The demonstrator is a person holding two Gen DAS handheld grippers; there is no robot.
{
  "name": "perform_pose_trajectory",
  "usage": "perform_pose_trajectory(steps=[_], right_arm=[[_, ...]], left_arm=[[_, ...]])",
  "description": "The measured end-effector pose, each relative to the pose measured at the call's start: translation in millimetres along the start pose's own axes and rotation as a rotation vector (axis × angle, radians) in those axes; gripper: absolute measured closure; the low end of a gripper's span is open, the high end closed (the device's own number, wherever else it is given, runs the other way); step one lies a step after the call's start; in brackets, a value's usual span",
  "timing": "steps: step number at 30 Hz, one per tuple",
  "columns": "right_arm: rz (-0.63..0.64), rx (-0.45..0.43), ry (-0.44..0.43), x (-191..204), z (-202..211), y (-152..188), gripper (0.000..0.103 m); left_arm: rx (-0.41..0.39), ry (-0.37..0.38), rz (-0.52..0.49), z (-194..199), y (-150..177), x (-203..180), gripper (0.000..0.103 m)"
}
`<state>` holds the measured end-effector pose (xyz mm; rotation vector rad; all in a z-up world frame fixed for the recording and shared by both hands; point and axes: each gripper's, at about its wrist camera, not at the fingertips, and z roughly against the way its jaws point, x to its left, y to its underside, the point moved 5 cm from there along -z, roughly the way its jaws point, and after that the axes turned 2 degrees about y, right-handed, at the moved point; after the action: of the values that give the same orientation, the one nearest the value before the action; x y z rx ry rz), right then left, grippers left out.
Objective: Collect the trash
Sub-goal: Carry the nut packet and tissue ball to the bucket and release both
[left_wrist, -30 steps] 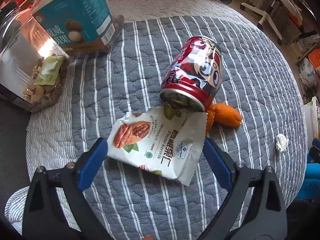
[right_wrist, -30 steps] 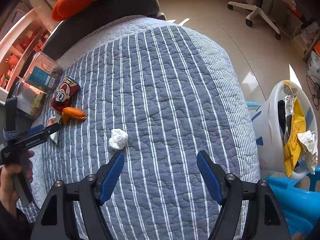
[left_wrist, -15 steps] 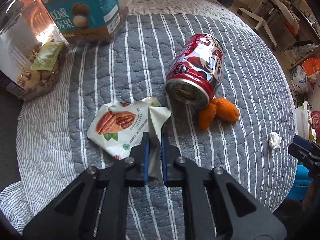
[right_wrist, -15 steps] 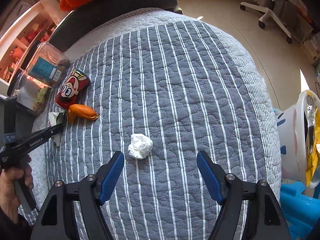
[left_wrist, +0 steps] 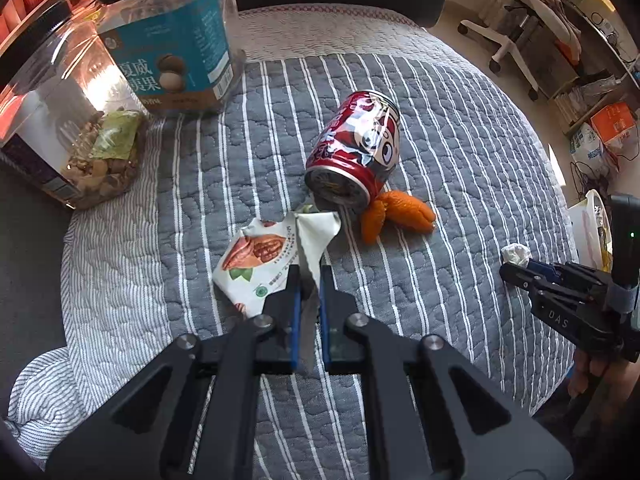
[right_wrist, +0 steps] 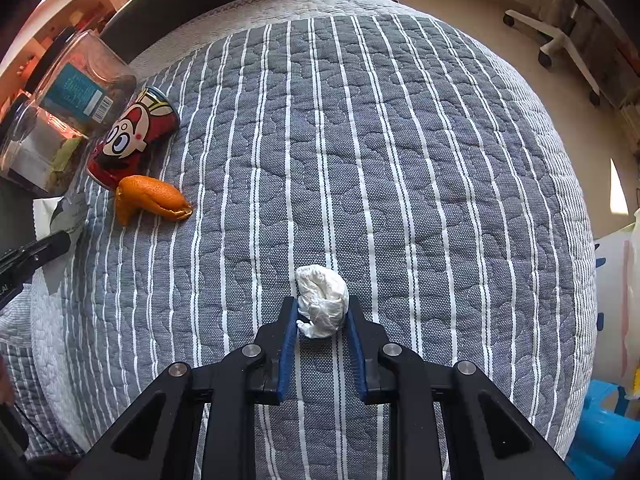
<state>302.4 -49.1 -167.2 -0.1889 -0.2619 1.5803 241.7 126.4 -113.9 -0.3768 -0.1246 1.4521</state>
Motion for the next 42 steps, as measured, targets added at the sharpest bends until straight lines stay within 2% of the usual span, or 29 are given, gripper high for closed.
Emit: perform_pose_trajectory(steps=[11,20,28,42], right_arm=[[0.021,-0.043,-0.018,2,30,4,0.082],[-0.028,-0.108,-0.041,-40,81,6,0.082],[-0.098,-0.177,-0.038,-90,123,17,0.082],[-0.265,-0.251,0.009,-209,176,66,0.082]], left_arm=[[-0.011,-0.03,0.02,15,9,-4,0.095],[-0.053,0.0,0.013,32,8,-28,0.095],[-0.091,0.055,-0.035,39,3,-77,0.095],[-0.125,0.176,-0.172,37,-2,-196,0.095]])
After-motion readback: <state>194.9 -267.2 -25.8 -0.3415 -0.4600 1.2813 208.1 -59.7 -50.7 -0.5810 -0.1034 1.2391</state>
